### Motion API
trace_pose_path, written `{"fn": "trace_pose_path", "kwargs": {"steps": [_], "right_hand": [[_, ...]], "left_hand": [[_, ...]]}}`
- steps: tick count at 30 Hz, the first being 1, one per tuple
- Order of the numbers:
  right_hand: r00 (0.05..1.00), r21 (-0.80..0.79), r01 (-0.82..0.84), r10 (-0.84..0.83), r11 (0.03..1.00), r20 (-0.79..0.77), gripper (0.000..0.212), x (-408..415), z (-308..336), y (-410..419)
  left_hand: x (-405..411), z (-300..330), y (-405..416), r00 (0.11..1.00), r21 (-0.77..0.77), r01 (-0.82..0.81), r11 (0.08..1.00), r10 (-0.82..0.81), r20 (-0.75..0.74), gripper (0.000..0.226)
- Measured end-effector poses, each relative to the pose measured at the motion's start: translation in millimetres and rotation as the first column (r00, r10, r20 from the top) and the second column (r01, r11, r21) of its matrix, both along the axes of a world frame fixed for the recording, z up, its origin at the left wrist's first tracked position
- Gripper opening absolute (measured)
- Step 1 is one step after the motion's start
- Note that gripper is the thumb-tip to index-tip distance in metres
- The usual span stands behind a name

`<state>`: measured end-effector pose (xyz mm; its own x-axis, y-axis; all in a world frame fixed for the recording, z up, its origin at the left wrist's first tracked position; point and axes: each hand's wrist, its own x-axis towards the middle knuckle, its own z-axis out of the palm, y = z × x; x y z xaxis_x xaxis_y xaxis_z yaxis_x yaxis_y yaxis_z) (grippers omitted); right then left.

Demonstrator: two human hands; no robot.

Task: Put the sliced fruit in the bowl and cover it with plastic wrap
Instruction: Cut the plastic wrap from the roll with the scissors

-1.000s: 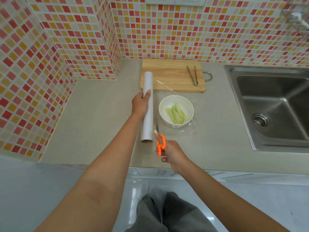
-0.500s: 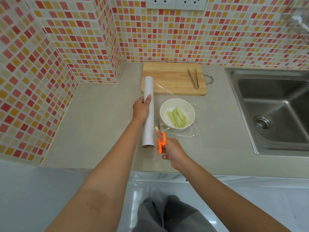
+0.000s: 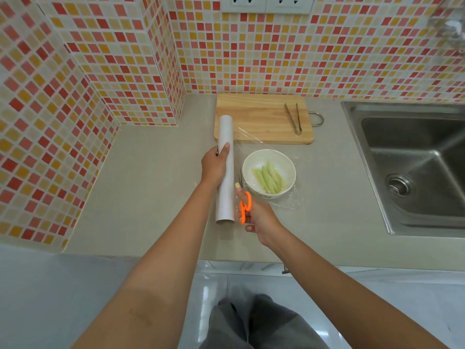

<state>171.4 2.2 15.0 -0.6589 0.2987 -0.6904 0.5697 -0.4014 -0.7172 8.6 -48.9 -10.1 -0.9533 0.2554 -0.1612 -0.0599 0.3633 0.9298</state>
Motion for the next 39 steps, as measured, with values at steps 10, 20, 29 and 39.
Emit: {"fn": "trace_pose_path", "kwargs": {"steps": [10, 20, 29, 39], "right_hand": [[0.999, 0.007, 0.036, -0.035, 0.999, -0.038, 0.045, -10.1, -4.1, 3.7], [0.998, 0.026, 0.039, -0.037, 0.999, -0.047, 0.044, -26.2, -5.2, 9.2], [0.999, 0.033, 0.031, -0.030, 0.999, -0.020, 0.050, -39.7, -2.5, 15.0], [0.999, 0.031, 0.029, -0.028, 0.999, -0.016, 0.052, -52.7, -0.3, 20.7]], "left_hand": [[0.0, 0.3, 2.0, 1.000, 0.021, 0.009, 1.000, -0.010, 0.015, 0.038], [-1.7, 0.3, 2.3, 1.000, 0.031, 0.016, 0.999, -0.016, 0.007, 0.038], [-3.8, 1.6, 3.1, 1.000, 0.043, 0.018, 0.999, -0.018, 0.007, 0.037], [-4.7, 1.7, 3.7, 0.999, 0.068, 0.040, 0.997, -0.041, 0.005, 0.038]]}}
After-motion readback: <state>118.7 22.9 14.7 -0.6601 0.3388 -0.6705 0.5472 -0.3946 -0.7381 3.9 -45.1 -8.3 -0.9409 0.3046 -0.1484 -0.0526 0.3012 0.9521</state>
